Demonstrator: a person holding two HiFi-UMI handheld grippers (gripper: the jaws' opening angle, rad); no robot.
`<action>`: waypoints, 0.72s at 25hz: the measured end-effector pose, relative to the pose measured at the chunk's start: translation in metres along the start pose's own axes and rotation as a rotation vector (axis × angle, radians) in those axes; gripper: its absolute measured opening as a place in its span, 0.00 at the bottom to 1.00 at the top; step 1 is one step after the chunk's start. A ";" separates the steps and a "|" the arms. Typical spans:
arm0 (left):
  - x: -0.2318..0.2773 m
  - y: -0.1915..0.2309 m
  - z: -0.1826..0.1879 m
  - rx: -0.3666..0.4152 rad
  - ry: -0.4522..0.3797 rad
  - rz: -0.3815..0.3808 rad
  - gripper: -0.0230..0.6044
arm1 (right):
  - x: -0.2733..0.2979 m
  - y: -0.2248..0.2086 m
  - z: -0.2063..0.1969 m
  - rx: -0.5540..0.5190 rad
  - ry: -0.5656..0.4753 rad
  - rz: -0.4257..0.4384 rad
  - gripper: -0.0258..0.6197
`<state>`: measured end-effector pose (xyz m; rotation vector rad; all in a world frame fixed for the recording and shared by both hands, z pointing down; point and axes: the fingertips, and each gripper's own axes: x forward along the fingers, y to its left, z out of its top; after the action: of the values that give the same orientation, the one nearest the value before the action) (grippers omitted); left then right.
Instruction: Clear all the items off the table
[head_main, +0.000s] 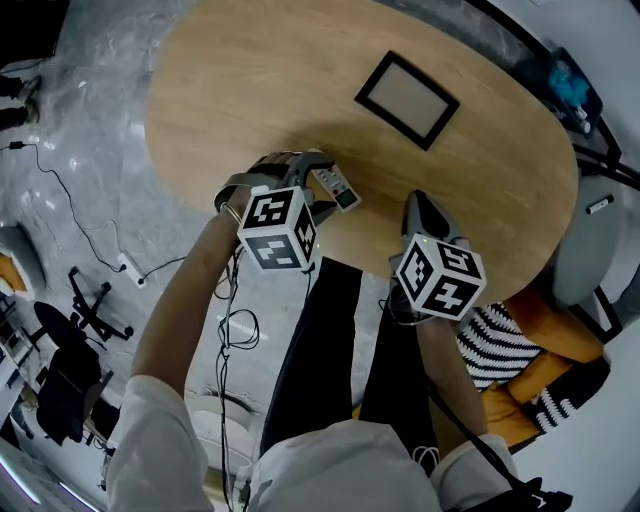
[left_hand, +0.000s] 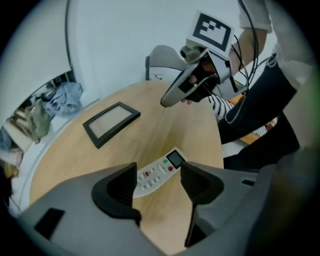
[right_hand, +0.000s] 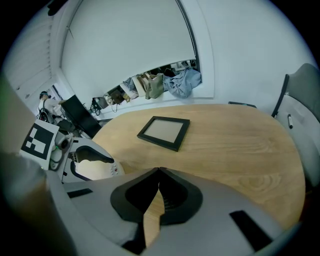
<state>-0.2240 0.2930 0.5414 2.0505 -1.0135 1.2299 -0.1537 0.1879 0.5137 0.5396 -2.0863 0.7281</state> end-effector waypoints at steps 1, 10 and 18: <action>0.003 0.001 0.000 0.050 0.016 -0.013 0.47 | 0.001 -0.001 0.000 0.005 0.001 -0.001 0.08; 0.027 -0.001 -0.008 0.417 0.190 -0.107 0.49 | 0.006 -0.013 0.000 0.039 0.000 -0.009 0.08; 0.040 -0.002 -0.010 0.555 0.262 -0.133 0.49 | 0.005 -0.018 -0.007 0.064 0.007 -0.005 0.08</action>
<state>-0.2149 0.2883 0.5818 2.2200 -0.4329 1.7953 -0.1413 0.1788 0.5266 0.5761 -2.0606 0.7949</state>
